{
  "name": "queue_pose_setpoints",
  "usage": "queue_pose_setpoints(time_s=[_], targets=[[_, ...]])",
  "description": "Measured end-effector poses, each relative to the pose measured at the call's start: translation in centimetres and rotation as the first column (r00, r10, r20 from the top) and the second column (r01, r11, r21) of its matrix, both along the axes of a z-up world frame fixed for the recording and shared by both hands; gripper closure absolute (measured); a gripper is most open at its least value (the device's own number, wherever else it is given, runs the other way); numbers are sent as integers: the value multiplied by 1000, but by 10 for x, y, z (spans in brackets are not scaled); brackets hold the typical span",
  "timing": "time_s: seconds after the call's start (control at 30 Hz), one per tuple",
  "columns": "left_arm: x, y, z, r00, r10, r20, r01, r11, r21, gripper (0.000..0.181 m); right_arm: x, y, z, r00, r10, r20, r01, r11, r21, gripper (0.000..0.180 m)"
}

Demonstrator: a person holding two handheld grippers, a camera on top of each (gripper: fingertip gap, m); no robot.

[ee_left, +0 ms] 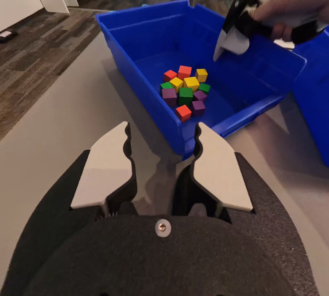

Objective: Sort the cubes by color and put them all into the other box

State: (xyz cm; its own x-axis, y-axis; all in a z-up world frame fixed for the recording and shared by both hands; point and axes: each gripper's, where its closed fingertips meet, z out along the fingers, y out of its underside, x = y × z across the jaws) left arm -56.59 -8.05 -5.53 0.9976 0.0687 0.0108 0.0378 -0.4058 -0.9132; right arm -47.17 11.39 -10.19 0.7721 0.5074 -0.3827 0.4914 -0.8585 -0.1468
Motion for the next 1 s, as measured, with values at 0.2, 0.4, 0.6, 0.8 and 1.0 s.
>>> queue_pose_setpoints(time_s=[0.2,0.4,0.6,0.8,1.0], targets=[[-8,26,-12,993,70,-99,-74,996,-44,118,0,14,66,977,44,-207,7,972,236,145],[-43,38,-15,985,124,-118,-133,988,-76,118,48,-25,143,957,231,-177,-90,812,576,143],[-113,40,-13,976,124,-178,-137,989,-62,157,132,-88,180,939,300,-169,-101,710,697,146],[-155,52,-14,999,7,-54,-12,995,-99,167,220,-123,195,917,263,-300,27,708,706,147],[-199,53,-11,990,-34,-134,19,993,-113,165,302,-122,200,896,181,-406,177,692,699,148]])
